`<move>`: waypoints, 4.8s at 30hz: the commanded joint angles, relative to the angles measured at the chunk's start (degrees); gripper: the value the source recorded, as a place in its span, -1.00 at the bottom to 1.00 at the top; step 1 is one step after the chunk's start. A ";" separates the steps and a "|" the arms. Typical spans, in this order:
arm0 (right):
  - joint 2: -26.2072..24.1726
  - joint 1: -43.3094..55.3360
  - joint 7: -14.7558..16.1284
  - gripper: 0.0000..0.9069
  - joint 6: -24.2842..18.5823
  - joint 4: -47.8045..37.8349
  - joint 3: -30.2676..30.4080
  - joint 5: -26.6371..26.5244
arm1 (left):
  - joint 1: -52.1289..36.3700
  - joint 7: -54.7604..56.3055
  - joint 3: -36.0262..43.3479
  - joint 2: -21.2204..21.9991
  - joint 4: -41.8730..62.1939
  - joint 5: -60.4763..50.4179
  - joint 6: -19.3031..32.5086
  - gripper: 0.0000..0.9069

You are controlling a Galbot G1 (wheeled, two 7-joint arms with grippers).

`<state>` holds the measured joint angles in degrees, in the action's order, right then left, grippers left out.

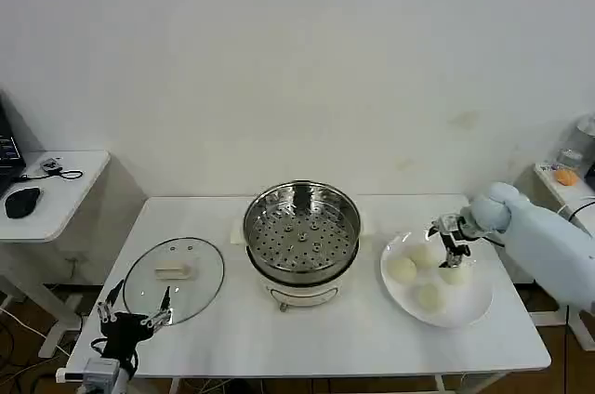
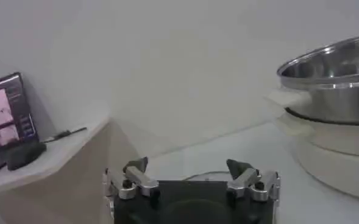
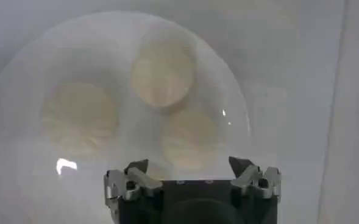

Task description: Take steamed baozi put them in steamer then cover it.

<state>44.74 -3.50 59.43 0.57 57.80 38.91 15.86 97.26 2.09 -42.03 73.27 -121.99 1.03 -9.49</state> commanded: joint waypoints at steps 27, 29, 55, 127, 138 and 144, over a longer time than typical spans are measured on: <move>4.85 0.73 -0.19 0.38 0.96 -5.31 2.72 0.38 | 0.36 0.07 -0.62 0.16 -0.47 0.12 -0.11 1.00; 4.82 0.70 -0.18 0.38 0.93 -5.25 2.71 0.40 | 0.38 0.07 -0.62 0.22 -0.62 0.11 -0.14 1.00; 0.62 27.37 2.97 0.38 -1.01 7.72 12.19 -12.89 | 0.16 0.20 -0.46 -0.69 -0.01 -0.04 -0.10 1.00; 31.95 22.54 -15.23 1.00 -36.25 -7.85 19.70 14.21 | -1.12 0.13 -3.00 -0.65 1.42 1.14 -0.88 1.00; 17.45 40.34 -7.02 1.00 -15.02 13.43 28.84 -15.69 | -1.27 -0.25 -1.62 -1.42 1.40 1.44 -1.82 1.00; 4.01 43.50 -5.90 1.00 -6.29 23.34 33.40 -20.96 | -2.81 -0.91 0.40 -3.08 0.79 2.31 -3.19 1.00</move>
<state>63.81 31.88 51.01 -19.57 66.42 66.57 9.03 95.55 1.55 -43.45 71.48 -120.85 2.48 -11.59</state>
